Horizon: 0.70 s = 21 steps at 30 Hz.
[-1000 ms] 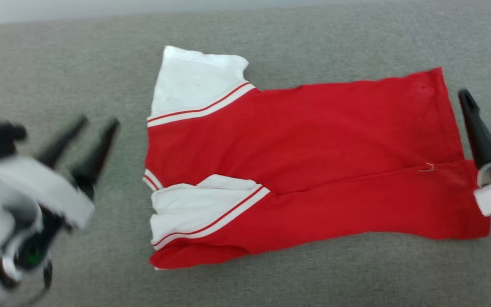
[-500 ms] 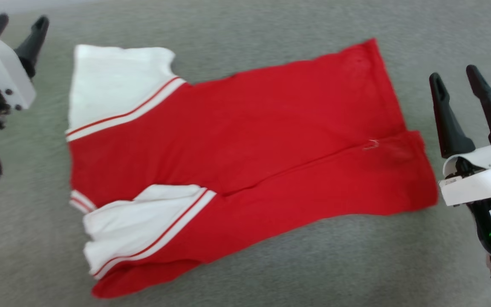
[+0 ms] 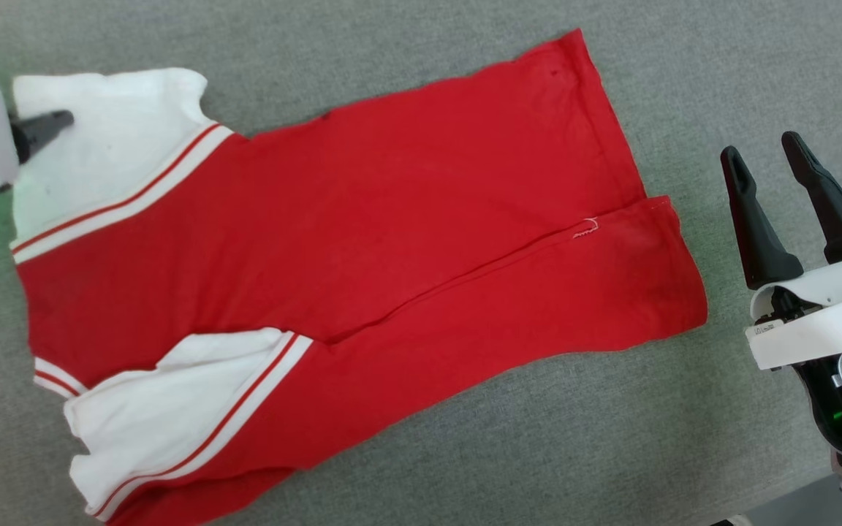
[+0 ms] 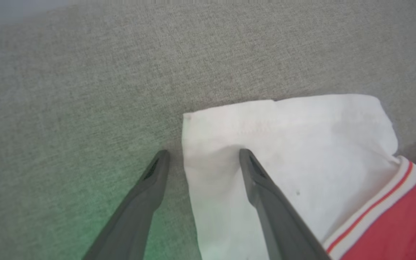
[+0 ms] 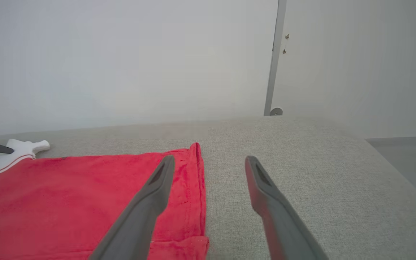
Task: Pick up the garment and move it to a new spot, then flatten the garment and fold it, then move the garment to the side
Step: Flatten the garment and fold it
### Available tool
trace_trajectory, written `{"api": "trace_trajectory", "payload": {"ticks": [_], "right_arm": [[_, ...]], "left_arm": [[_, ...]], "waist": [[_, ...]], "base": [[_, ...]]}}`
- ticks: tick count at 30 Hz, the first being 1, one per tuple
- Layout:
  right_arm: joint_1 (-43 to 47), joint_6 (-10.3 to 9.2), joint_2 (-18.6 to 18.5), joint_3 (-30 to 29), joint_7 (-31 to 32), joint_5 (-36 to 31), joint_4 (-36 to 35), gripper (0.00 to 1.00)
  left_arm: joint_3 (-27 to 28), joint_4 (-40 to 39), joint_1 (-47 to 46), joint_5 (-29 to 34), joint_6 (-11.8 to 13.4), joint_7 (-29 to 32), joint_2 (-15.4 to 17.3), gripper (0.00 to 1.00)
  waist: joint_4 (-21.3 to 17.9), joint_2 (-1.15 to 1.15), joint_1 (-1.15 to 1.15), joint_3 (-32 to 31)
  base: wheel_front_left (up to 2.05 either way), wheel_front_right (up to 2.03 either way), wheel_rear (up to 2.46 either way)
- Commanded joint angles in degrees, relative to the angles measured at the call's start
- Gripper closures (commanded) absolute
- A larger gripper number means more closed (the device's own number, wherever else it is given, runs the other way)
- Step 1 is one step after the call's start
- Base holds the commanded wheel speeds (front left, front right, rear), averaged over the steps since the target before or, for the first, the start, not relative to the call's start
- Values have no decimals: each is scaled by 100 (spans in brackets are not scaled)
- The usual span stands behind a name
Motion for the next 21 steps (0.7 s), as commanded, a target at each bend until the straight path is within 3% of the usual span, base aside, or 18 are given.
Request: {"api": "trace_trajectory", "payload": {"ticks": [1,3,4,5,6,7,13,21], "right_arm": [[-62,-4,-34,24,2,26,-25,0],[-117,-4,-64,58,24,44,-48,0],[-136,-4,-85,81,42,63,-56,0],[-170,-4,-111,125,89,100,-70,0],[-236,-4,-155,208,144,149,-94,0],[-328,-4,-199,283,215,215,-109,0],[-1331,-4,-559,831,1092,484,278,0],[-3081,-4,-887,1649,2966,1186,1890,0]], "left_arm": [[-92,70,70,53,15,62,-77,0],[-125,116,88,-13,-68,173,-146,0],[-113,128,101,-72,-112,205,-181,9],[-94,140,111,-124,-122,223,-225,56],[-83,144,114,-187,-176,276,-267,91],[-80,134,113,-223,-207,307,-292,100],[-62,140,2,-248,-272,330,-367,100],[-123,105,-174,-185,-459,164,-853,100]], "waist": [[-34,0,0,65],[-35,0,0,88],[-31,0,0,96],[-25,0,0,103],[-16,0,0,109],[-9,0,0,118],[120,0,0,199],[592,0,0,280]], "base": [[0,0,0],[0,0,0],[0,0,0],[0,0,0],[0,0,0],[0,0,0],[0,0,0],[0,0,0]]}}
